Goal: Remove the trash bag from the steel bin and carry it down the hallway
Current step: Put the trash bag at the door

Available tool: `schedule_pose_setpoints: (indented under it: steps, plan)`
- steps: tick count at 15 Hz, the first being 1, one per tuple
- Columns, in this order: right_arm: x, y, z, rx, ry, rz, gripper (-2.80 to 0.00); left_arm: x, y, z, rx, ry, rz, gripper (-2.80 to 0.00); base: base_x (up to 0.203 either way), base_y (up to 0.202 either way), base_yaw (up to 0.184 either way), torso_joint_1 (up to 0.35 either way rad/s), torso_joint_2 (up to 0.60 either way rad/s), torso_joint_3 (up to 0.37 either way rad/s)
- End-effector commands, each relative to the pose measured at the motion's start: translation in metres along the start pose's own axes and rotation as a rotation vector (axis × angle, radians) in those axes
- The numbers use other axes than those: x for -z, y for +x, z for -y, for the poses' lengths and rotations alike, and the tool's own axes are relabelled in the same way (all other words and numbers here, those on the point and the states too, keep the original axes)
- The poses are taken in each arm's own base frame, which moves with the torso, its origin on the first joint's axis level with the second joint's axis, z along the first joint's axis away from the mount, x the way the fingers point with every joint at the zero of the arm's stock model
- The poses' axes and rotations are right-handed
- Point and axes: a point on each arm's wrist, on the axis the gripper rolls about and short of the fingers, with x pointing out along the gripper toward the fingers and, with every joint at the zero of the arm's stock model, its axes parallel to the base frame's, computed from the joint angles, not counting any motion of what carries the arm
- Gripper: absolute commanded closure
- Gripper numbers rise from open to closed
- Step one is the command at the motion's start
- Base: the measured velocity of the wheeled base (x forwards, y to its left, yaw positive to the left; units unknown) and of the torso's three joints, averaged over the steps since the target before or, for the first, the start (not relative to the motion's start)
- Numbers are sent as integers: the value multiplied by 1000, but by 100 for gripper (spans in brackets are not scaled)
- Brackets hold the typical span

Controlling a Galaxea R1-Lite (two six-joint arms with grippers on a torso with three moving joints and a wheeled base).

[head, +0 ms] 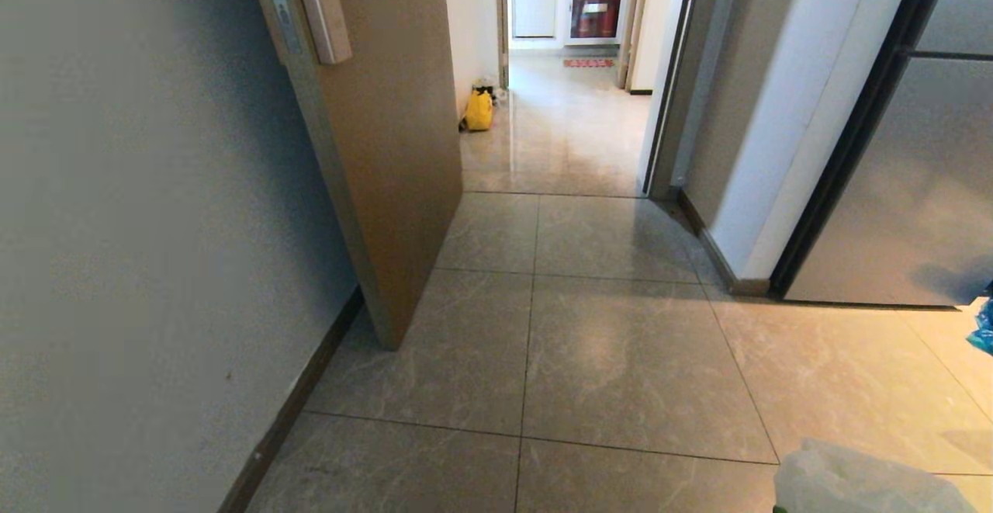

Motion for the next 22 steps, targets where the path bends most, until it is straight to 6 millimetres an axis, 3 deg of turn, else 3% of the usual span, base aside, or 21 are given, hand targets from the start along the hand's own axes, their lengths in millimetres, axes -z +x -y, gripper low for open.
schedule_pose_setpoints:
  steps: [1,9,22]
  plan:
    - [0,0,0,1,-1,1,0,0,0,0,0,1,-2,0,0,0,0,0,0,0]
    - [0,0,0,1,-1,1,0,0,0,0,0,1,-2,0,1,-149,-2,2,2,3]
    - [0,0,0,2,5,2,0,0,0,0,0,0,-2,0,0,0,0,0,0,0]
